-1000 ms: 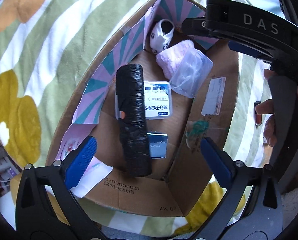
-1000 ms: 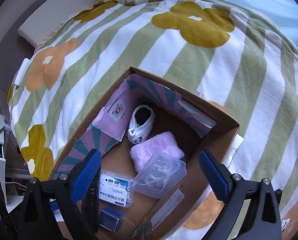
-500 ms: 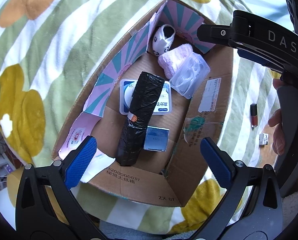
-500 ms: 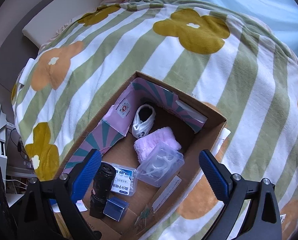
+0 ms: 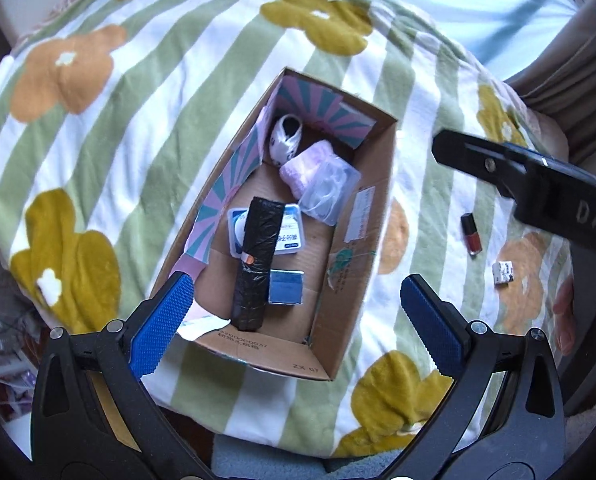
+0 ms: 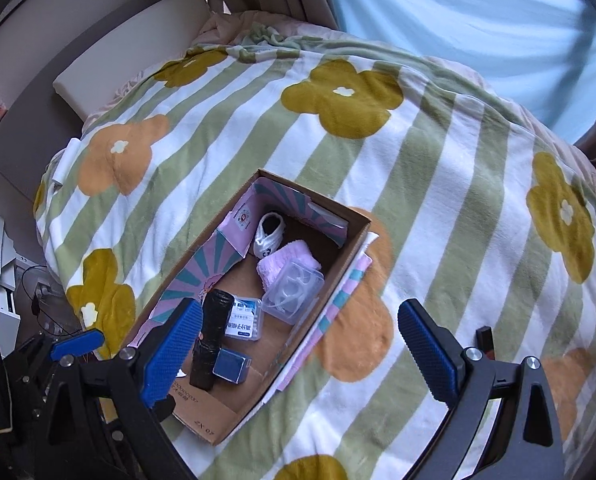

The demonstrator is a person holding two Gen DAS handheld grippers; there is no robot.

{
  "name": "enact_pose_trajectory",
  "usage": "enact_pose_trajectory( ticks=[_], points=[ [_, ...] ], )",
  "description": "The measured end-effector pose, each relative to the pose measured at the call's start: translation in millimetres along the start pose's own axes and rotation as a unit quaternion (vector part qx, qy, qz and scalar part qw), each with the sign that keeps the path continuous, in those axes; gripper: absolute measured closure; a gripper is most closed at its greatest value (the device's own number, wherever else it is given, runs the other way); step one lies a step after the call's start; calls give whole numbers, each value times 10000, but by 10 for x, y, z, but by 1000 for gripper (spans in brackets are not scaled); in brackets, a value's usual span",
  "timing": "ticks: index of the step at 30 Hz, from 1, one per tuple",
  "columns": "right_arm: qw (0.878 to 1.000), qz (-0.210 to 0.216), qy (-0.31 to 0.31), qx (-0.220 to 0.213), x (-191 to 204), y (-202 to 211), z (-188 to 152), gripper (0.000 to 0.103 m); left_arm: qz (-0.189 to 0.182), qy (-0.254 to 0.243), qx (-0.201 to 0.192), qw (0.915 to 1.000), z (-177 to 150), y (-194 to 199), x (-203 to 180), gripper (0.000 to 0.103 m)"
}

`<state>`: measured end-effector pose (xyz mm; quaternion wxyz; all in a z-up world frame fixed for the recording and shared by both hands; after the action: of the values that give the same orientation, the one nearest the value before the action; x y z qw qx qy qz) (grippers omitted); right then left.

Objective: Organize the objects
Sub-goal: 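Withdraw both tools from the box toward the lipstick and tissue pack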

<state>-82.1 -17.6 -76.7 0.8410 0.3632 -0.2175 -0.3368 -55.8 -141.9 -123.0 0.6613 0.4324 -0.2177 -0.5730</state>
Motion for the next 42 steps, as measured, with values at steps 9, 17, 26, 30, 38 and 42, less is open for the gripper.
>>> enact_pose_trajectory(
  ticks=[9, 17, 26, 30, 38, 42],
  points=[
    [9944, -767, -669, -301, -500, 778, -172, 6, -229, -570, -353, 9975, 137, 448, -476, 0],
    [9837, -1352, -1084, -480, -895, 1323, -475, 5, -594, -1232, -642, 9885, 164, 623, -1079, 0],
    [9701, -1818, -1479, -639, -1217, 1630, -839, 6, -943, -1573, -706, 9805, 130, 693, -1392, 0],
    [9663, -1904, -1578, -716, -1286, 1706, -901, 6, -1023, -1760, -789, 9759, 97, 720, -1504, 0],
    [9623, -1954, -1709, -812, -1365, 1787, -975, 6, -1105, -2024, -743, 9702, 68, 673, -1705, 0],
    [9592, -2008, -1798, -848, -1456, 1845, -1053, 6, -1238, -2126, -640, 9671, 33, 624, -1810, 0]
  ],
)
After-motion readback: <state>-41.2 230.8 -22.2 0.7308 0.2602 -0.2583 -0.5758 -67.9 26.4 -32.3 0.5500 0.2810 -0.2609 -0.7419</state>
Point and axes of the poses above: each gripper's, at about its wrist camera, not at the fingertips, and y roughly against the way its jaws point, x to its left, z to its top, the point moved 5 cm from there along -y, roughly the way its jaws point, and after that the axes turned 15 degrees about -x, right-handed, at the moved point
